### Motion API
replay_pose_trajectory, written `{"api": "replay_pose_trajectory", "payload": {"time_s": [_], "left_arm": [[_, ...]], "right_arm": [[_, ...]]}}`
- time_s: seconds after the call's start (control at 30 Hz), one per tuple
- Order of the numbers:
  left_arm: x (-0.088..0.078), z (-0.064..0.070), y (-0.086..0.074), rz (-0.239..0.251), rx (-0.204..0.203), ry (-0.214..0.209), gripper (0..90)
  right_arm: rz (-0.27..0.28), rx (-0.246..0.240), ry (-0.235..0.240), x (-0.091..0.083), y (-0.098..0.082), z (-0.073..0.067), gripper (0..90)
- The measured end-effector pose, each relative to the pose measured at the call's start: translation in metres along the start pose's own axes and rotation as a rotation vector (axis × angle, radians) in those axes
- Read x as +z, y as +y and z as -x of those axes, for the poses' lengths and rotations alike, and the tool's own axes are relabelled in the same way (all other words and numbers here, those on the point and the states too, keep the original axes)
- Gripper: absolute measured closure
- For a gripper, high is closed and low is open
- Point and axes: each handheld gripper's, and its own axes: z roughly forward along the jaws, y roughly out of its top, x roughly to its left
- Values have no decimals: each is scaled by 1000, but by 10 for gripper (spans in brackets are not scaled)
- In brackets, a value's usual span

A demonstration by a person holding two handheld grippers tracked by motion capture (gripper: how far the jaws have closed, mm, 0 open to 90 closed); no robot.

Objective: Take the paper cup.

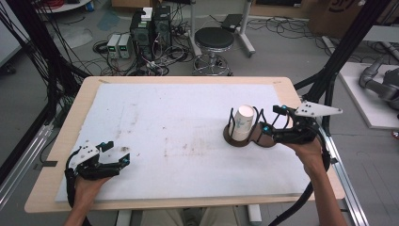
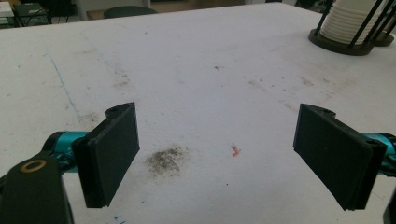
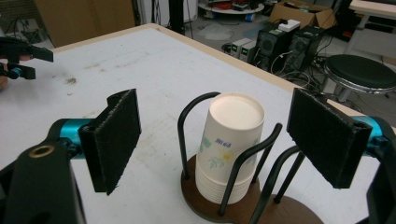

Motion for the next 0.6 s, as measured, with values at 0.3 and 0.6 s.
{"api": "replay_pose_trajectory", "payload": {"time_s": [0.3,0.6], "left_arm": [[0,0,0,-6,5,-2,142],[1,0,0,-7,1,0,142]], "right_arm": [[-90,-51,50,12,29,12,180],[-215,-100,109,28,50,26,180]]}}
